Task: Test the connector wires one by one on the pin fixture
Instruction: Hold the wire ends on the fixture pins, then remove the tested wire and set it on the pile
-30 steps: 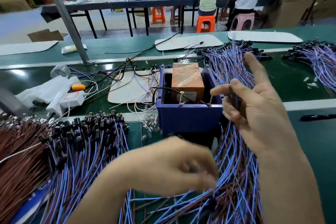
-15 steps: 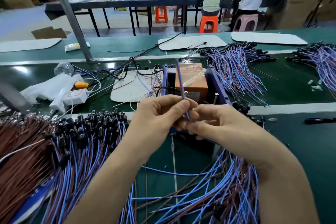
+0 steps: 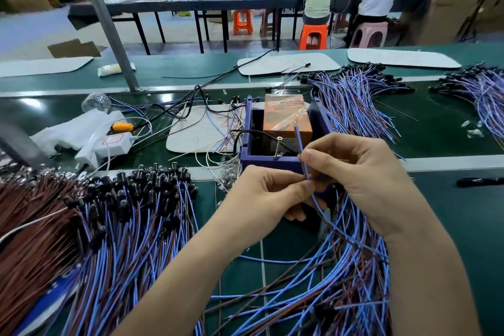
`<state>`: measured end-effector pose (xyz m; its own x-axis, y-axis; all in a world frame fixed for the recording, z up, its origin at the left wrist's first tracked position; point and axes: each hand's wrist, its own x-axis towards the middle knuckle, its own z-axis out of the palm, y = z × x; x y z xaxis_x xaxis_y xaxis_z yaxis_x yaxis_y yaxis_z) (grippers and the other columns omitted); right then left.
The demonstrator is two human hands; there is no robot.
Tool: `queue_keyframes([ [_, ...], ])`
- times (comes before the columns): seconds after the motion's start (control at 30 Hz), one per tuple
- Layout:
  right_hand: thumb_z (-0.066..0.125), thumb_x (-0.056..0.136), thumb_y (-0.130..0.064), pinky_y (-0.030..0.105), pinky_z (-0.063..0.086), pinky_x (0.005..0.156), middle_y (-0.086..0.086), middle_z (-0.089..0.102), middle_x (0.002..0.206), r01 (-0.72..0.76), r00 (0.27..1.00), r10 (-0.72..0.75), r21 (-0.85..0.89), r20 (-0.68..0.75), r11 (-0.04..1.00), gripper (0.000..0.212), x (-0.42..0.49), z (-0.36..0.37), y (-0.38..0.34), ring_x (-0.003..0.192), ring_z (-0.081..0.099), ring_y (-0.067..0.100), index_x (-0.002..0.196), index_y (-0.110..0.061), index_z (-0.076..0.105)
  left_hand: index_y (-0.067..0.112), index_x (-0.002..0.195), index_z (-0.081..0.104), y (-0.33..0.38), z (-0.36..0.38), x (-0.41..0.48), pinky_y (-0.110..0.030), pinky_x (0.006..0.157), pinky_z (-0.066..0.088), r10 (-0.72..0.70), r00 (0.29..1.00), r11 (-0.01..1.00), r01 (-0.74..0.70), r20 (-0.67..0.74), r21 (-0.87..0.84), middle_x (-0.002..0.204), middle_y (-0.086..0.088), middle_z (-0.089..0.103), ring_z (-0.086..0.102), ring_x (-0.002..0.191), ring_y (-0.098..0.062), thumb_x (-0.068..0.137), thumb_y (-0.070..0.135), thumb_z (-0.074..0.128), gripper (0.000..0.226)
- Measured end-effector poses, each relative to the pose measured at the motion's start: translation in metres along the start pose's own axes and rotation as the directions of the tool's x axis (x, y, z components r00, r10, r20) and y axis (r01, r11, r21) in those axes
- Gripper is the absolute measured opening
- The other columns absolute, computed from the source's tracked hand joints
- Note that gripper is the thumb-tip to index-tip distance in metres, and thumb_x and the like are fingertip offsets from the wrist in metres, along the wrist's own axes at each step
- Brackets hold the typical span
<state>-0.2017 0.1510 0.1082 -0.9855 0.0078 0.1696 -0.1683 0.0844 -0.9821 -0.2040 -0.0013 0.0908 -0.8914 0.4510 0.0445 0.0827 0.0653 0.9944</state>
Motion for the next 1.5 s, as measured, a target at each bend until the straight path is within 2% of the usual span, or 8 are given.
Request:
queue_keyframes([
  [0.1,0.072,0.078,-0.010,0.014,0.046,0.049,-0.003,0.060,0.052,-0.018,1.000,0.019,-0.047,0.023,0.999,0.009,0.002,-0.002,0.003,0.047,0.053,0.007,0.069,-0.011,0.070,0.016,0.087,0.074,-0.002,0.001,0.001,-0.018,0.060,0.050,-0.004,1.000,1.000,0.004,-0.011,-0.005,0.076,-0.005,0.073,0.058,0.055,-0.010,0.094,0.010,0.055,0.020],
  [0.33,0.065,0.085,-0.004,0.010,0.033,0.041,-0.007,0.054,0.049,-0.121,0.992,0.125,-0.118,0.024,0.986,0.020,0.005,-0.014,0.012,0.042,0.041,0.002,0.068,-0.014,0.064,0.009,0.086,0.066,-0.007,0.000,0.008,-0.018,0.055,0.050,-0.006,0.982,0.993,-0.016,-0.187,-0.115,0.073,-0.002,0.072,0.056,0.052,-0.008,0.096,0.002,0.049,0.022],
  [0.47,0.059,0.087,0.003,0.015,0.031,0.035,0.006,0.066,0.053,-0.275,0.962,0.262,-0.300,-0.081,0.914,0.018,0.008,-0.031,0.028,0.035,0.039,0.008,0.072,-0.006,0.060,0.009,0.080,0.062,-0.016,-0.007,0.017,-0.018,0.045,0.042,-0.158,0.973,0.983,0.139,-0.169,-0.118,0.053,0.002,0.060,0.046,0.042,-0.008,0.093,-0.005,0.039,0.030],
  [0.57,0.055,0.086,0.006,0.017,0.032,0.032,0.010,0.065,0.052,-0.345,0.938,0.314,-0.324,-0.144,0.881,0.015,0.011,-0.038,0.038,0.033,0.043,0.010,0.075,-0.003,0.057,0.009,0.077,0.059,-0.027,-0.009,0.023,-0.018,0.039,0.035,-0.257,0.952,0.966,0.255,-0.169,-0.032,0.048,0.001,0.058,0.043,0.036,-0.009,0.088,-0.006,0.035,0.030],
  [0.67,0.053,0.086,0.006,0.019,0.035,0.032,0.012,0.064,0.053,-0.353,0.934,0.314,-0.316,-0.167,0.881,0.015,0.015,-0.036,0.044,0.033,0.045,0.013,0.074,-0.004,0.056,0.010,0.088,0.057,-0.035,-0.009,0.027,-0.019,0.039,0.038,-0.294,0.937,0.954,0.300,-0.191,0.004,0.054,-0.002,0.062,0.046,0.037,-0.010,0.086,-0.009,0.033,0.030],
  [0.8,0.053,0.086,0.004,0.020,0.036,0.033,0.010,0.063,0.051,-0.343,0.936,0.298,-0.297,-0.187,0.891,0.017,0.019,-0.032,0.049,0.035,0.046,0.014,0.073,-0.007,0.055,0.006,0.085,0.061,-0.039,-0.011,0.030,-0.019,0.038,0.039,-0.318,0.930,0.947,0.321,-0.184,-0.013,0.055,-0.003,0.058,0.046,0.036,-0.010,0.089,-0.009,0.033,0.032],
  [1.0,0.054,0.088,0.000,0.021,0.038,0.035,0.008,0.064,0.051,-0.336,0.941,0.296,-0.328,-0.165,0.883,0.012,0.022,-0.030,0.053,0.037,0.049,0.015,0.079,-0.006,0.058,0.002,0.080,0.065,-0.040,-0.014,0.028,-0.019,0.037,0.038,-0.297,0.938,0.953,0.303,-0.176,0.006,0.049,-0.002,0.055,0.046,0.035,-0.010,0.103,0.019,0.039,0.039],
  [1.5,0.056,0.089,-0.005,0.020,0.036,0.036,0.010,0.066,0.054,-0.338,0.941,0.300,-0.355,-0.160,0.872,0.012,0.020,-0.031,0.052,0.036,0.047,0.013,0.079,-0.003,0.061,-0.007,0.079,0.063,-0.039,-0.014,0.027,-0.019,0.037,0.043,-0.365,0.919,0.930,0.367,-0.148,-0.018,0.050,-0.008,0.060,0.053,0.037,-0.016,0.103,0.014,0.036,0.041],
])
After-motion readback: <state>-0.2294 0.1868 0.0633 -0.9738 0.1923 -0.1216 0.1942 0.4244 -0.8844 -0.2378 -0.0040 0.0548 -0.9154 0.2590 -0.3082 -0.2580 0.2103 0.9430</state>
